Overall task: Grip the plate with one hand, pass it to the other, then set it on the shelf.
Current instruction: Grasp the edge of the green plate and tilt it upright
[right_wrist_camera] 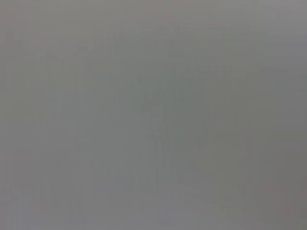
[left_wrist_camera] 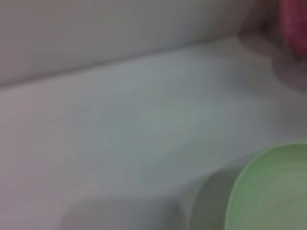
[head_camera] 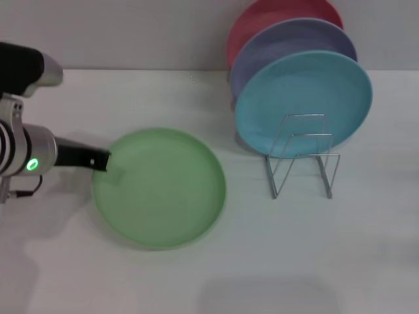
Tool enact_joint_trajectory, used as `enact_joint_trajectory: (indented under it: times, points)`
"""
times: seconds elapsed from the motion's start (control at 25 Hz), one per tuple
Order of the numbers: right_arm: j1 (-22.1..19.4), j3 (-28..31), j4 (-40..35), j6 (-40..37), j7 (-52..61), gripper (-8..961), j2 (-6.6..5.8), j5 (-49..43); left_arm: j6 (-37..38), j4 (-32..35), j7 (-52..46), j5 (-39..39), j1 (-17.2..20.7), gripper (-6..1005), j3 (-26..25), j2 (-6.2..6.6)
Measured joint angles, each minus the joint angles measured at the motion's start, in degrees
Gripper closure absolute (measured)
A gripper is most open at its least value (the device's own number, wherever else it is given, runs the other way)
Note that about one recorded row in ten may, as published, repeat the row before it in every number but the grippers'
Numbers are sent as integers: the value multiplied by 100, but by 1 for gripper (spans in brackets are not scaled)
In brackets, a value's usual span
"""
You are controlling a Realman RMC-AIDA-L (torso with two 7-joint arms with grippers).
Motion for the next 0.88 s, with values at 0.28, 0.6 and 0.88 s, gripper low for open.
enact_joint_trajectory:
  times: [0.28, 0.6, 0.88]
  points:
    - [21, 0, 1, 121, 27, 143, 0, 0, -6, 575, 105, -24, 129, 971, -60, 10]
    - [39, 0, 8, 611, 87, 146, 4, -19, 47, 1289, 266, -49, 349, 967, -67, 15]
    - [186, 1, 308, 1600, 1125, 145, -13, -230, 1491, 1640, 432, -50, 847, 965, 115, 3]
